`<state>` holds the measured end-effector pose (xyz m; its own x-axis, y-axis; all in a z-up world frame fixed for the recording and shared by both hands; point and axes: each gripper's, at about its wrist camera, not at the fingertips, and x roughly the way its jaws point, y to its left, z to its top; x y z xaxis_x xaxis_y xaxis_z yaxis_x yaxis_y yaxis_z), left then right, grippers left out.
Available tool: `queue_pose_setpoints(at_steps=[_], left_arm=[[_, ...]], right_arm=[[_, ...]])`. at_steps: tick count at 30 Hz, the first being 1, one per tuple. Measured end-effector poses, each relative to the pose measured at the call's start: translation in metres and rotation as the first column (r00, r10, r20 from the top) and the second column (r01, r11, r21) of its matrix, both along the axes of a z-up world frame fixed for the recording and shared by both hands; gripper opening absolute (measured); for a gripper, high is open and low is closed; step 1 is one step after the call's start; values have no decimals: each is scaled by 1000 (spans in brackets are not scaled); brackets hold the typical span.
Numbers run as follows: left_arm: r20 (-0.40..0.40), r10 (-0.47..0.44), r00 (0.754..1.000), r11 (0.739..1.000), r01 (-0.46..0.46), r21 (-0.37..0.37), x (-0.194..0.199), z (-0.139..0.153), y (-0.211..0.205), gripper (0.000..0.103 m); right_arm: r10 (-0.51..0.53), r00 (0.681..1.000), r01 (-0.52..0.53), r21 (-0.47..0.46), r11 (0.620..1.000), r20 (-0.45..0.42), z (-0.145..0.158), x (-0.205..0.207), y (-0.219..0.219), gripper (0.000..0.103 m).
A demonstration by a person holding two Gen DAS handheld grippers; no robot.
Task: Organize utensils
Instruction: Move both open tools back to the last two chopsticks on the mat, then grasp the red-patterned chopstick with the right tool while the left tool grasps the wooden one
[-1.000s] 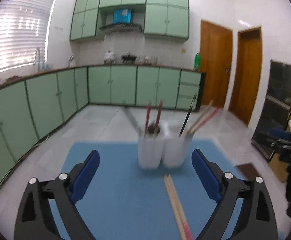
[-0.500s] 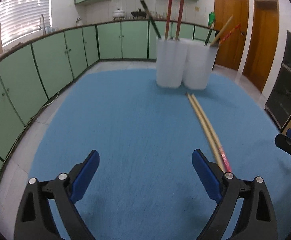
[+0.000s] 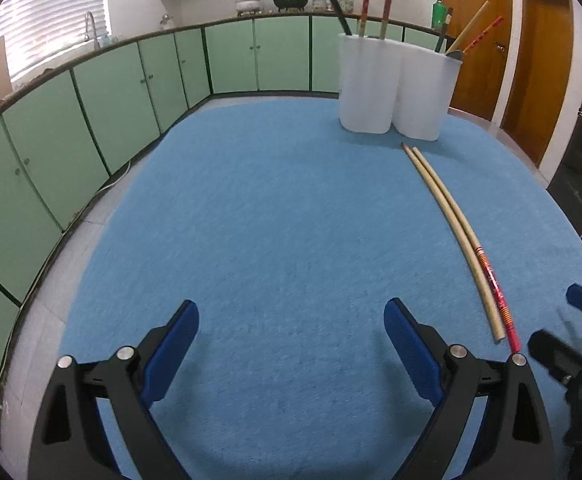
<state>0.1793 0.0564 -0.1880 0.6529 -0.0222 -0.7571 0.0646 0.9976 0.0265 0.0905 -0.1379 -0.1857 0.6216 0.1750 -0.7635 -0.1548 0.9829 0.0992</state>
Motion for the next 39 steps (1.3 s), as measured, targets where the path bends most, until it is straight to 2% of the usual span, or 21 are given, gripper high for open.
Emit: queue_pose_setpoints(at_steps=[10,13,15,18,25,28,29,30,35,39], left_arm=[[-27,20,999,1000,-20,-10,-3,-4,10,92],[-33,25,999,1000,-25,-12,-3,-5,10,92],[-34,26,999,1000,-26,-15,-3,-5,11,92],[-33,28,999,999,-28,-16,-4,-5,11,92],[-32,25,999,1000,-25,-11,-6,-5,8,92],[-33,20,999,1000,-20,-10,-7,-6,5,92],[-35,16,999,1000,-16,-8,-7,-6,4,92],[-36,14,999,1000,-14,-6,-7,-7,3,92],[-40,-11,999,1000,10,-8,-9,-6,-7,92],[-45,-44,998,999,43,-31,-11,-5,-20,92]], right_arm=[[-16,999,14,-66,998,-28,-11,0,12,67],[-6,1000,4,-87,996,-19,-11,-2,14,54],[-13,1000,12,-89,996,-15,-10,-2,12,42],[-26,1000,25,-77,997,-15,-8,-2,3,34],[-24,999,23,-32,999,-21,-8,-2,-5,36],[-9,1000,8,-47,999,-16,-8,-2,-2,25],[1,1000,-1,-43,999,-16,-8,-2,-1,14],[7,1000,-8,-40,999,-19,-9,2,0,7],[-19,1000,19,-13,1000,-25,-8,2,-10,5],[-78,997,78,-20,997,-22,-7,-2,-31,5]])
